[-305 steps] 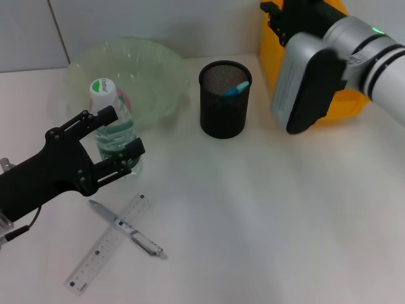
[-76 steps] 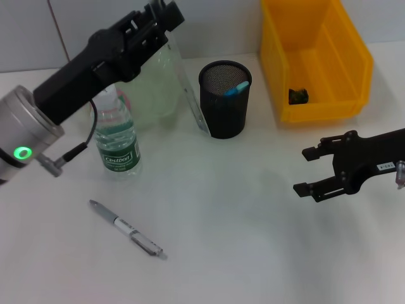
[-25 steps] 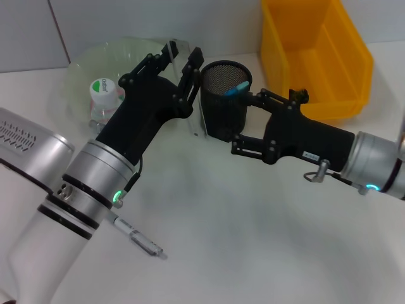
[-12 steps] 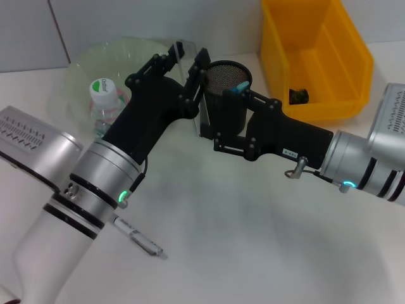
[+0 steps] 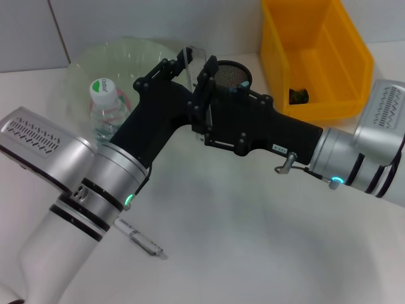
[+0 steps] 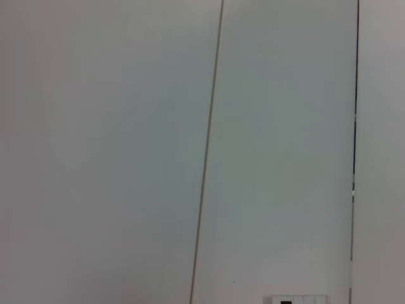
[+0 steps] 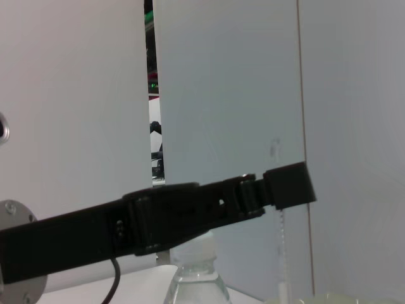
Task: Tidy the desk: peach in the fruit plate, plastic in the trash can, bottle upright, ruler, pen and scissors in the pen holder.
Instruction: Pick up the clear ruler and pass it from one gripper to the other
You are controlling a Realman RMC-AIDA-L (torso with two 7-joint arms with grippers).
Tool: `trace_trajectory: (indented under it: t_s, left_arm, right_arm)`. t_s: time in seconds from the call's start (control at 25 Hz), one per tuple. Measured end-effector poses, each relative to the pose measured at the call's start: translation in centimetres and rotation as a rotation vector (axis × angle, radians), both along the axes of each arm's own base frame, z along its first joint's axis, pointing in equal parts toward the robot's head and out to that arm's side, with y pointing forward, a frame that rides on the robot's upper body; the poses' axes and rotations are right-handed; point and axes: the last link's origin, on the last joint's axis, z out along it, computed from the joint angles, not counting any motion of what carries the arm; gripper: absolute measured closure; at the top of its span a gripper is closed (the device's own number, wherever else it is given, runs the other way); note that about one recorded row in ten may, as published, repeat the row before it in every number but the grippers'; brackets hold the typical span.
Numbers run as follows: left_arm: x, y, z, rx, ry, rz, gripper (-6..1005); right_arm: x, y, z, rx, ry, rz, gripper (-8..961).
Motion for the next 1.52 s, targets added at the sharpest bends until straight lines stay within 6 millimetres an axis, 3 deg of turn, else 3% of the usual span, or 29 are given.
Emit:
trace_trajectory:
  t_s: [0.28,0.48,0.56,0.76,1.24,1.44,1.52]
  left_arm:
    - [0.09,0.09,-0.17,0.002,0.020,-0.005,552]
    - [0.07,0.20,-0.22,0.016,0.045,-0.008,550]
    - [0.06,0.27,-0.23,0.019,0.048,-0.003,549]
    - [0.09,0.37,-0.23,0.019,0.049,-0.001,547]
    - [0.26,0.51,-0.20,0.035,0.065,-0.010,542]
    - [0.28,0.61,-0.16,0.037,0.066,-0.011,539]
    - [0.31,0.64,-0.16,0.037,0.067,-0.012,538]
  right_arm:
    - [-0.04,0.07,-0.26,-0.007,-0.009,-0.005,134]
    - [-0.21,-0.01,-0.66,0.002,-0.021,0.007,205]
    - [-0.22,0.03,-0.77,0.003,-0.026,0.006,427]
    - [-0.22,0.24,-0.90,0.006,-0.028,-0.010,641]
    - [-0.43,0.58,-0.84,0.015,-0.025,-0.014,679]
    - [-0.65,0.68,-0.82,0.015,-0.023,-0.007,784]
    - [-0.71,0.72,-0.82,0.015,-0.023,-0.005,782]
